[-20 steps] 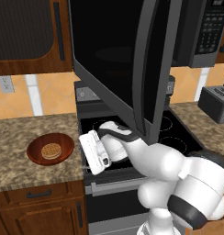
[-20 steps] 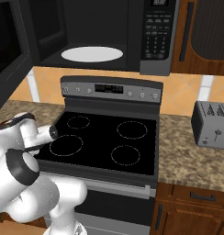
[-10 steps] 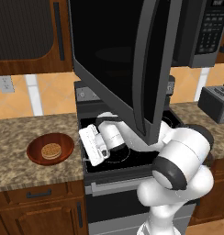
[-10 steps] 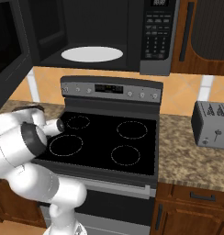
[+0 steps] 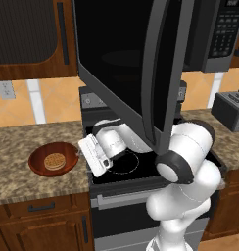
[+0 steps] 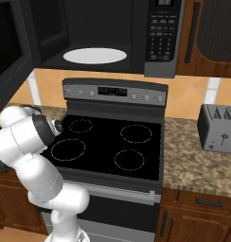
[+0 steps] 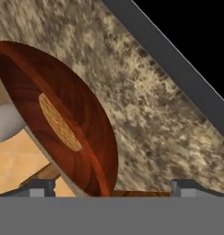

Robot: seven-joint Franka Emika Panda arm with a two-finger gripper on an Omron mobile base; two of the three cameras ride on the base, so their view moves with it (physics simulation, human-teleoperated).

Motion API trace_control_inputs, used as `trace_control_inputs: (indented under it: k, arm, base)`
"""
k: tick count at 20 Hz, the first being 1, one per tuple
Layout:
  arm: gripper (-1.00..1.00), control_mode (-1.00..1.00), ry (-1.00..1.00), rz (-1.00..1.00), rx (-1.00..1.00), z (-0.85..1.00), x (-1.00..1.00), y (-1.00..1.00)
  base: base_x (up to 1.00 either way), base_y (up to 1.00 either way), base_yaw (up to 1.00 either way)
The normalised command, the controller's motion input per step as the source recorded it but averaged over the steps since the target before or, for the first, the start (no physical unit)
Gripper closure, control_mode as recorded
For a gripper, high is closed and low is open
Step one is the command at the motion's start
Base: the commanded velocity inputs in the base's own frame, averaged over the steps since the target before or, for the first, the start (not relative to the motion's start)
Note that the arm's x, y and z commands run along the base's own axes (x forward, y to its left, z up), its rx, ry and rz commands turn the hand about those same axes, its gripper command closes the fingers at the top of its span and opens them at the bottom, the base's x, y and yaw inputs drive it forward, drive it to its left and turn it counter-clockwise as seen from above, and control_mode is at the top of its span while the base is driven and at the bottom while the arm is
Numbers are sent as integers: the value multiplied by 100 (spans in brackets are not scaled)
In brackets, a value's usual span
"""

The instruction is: Open the microwave, place the bowl with waffle inside the microwave, then close the microwave door and turn it on.

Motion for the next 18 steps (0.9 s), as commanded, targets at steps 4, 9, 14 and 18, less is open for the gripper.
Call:
trace_control_inputs:
  k: [4,9,14,18]
  arm:
    - [-100,-100,0,0,-11,-18,21,33]
    - [-100,-100,0,0,-7,-14,50,18]
    - [-100,-100,0,0,-6,-22,39,2]
    - [100,-100,0,0,-3,-15,11,0]
  base:
    - [0,0,0]
    - [0,0,0]
    - [0,0,0]
    - [0,0,0]
